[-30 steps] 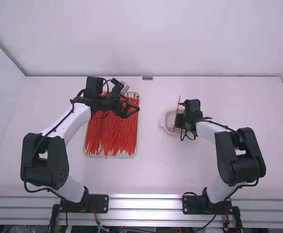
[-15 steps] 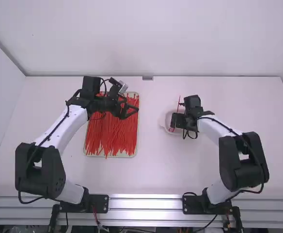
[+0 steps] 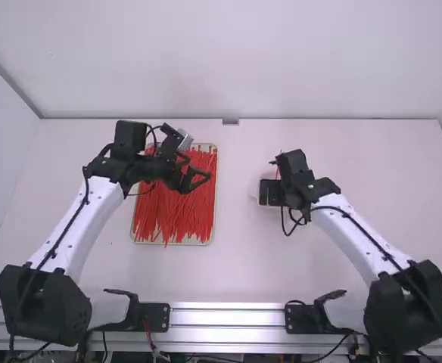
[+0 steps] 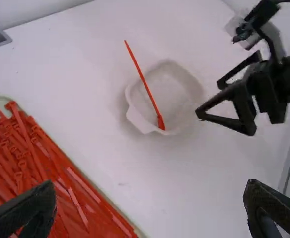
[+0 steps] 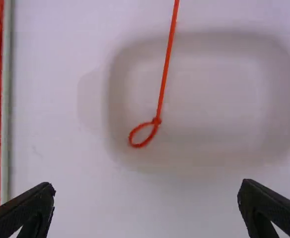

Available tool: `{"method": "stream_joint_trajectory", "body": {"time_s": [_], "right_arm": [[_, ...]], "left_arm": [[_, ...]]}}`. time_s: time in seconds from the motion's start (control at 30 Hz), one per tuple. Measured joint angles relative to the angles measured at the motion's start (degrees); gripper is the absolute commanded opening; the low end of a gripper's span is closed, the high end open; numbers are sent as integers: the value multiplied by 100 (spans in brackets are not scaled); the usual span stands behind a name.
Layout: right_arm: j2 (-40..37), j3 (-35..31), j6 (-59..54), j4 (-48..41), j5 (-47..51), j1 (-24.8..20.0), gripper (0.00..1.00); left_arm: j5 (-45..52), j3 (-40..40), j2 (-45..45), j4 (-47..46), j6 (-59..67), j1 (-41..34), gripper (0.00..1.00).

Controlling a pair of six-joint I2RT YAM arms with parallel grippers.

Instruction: Fasten the cable tie

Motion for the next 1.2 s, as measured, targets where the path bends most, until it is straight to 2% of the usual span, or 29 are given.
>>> {"method": "stream_joint_trajectory", "body": {"time_s": [0.13,0.23,0.57,0.73,0.97,1.2], "right_arm": [[-616,0,216,-459,271,328,99],[-793,0,393,-627,503,461,99],[-837,0,577,-623,863,568,97],[-953,-105,435,-323,737,341,92],[-1554,-671,-9,234,317,-221,81],[-2334,-1423,-680,994,-284,-981,67]], "left_arm": [[-22,0,-61,-98,0,-2,99],[-31,0,-61,-140,-13,-2,99],[-57,0,-61,-109,-225,4,97],[-234,-192,-317,188,-404,232,92],[-684,-710,-879,726,-839,614,81],[-1296,-1440,-1598,1423,-1357,616,69]]}}
